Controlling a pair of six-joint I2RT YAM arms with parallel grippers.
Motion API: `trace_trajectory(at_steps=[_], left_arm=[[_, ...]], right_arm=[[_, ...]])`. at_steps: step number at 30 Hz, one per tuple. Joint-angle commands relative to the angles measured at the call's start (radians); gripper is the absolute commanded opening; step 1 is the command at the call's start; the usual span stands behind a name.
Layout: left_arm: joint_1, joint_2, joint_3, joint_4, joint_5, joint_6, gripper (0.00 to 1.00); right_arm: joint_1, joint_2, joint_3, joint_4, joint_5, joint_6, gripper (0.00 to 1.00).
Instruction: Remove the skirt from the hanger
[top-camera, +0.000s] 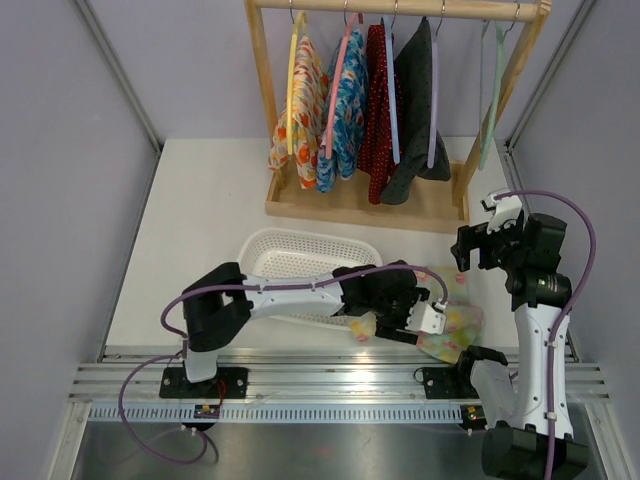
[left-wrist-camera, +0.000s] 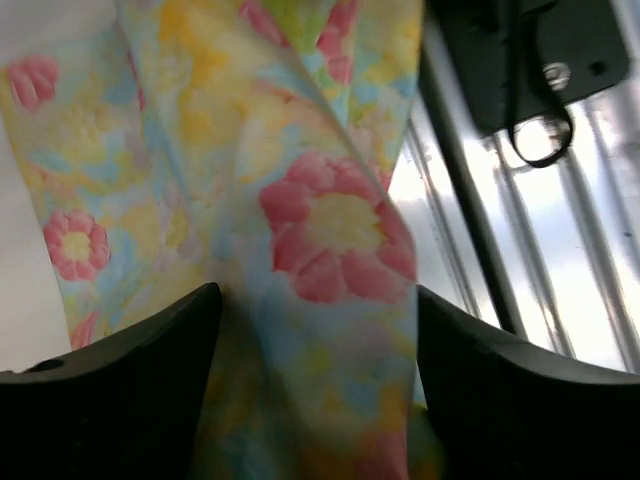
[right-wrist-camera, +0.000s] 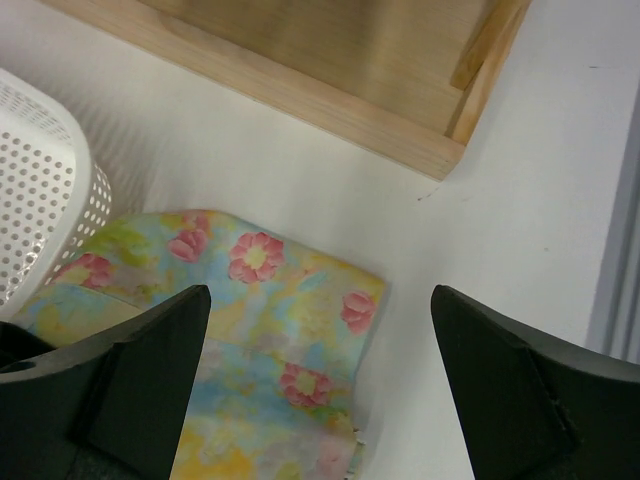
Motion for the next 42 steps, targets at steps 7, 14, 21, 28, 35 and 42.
trace_trajectory(at_steps=[7,14,21,28,35,42], left_arm=[[-0.017,-0.031,0.014,0.248,-0.296,-0.138,0.0],[-0.02,-0.283,-0.071,0.317,-0.269,-0.326,0.0],[-0.014,-0.576,-0.117,0.237,-0.637,-0.443,0.0],[0.119,-0.772,-0.088,0.057,-0.661,-0.492,0.0],[0.323,-0.866,-0.282,0.049,-0.544,-0.466,0.0],[0.366,-0.816,-0.439,0.129,-0.497,-0.497,0.0]], right_arm=[[-0.02,-0.072,-0.064,0.125,-0.129,0.05,1.0],[-0.037,-0.078,-0.05,0.157,0.027,0.121,1.0],[-0.048,-0.072,-0.055,0.199,0.155,0.176,0.99],[-0.051,-0.065,-0.058,0.213,0.162,0.182,0.99],[-0.06,-0.068,-0.062,0.214,0.159,0.184,0.99],[-0.071,-0.073,-0.064,0.211,0.152,0.182,1.0]])
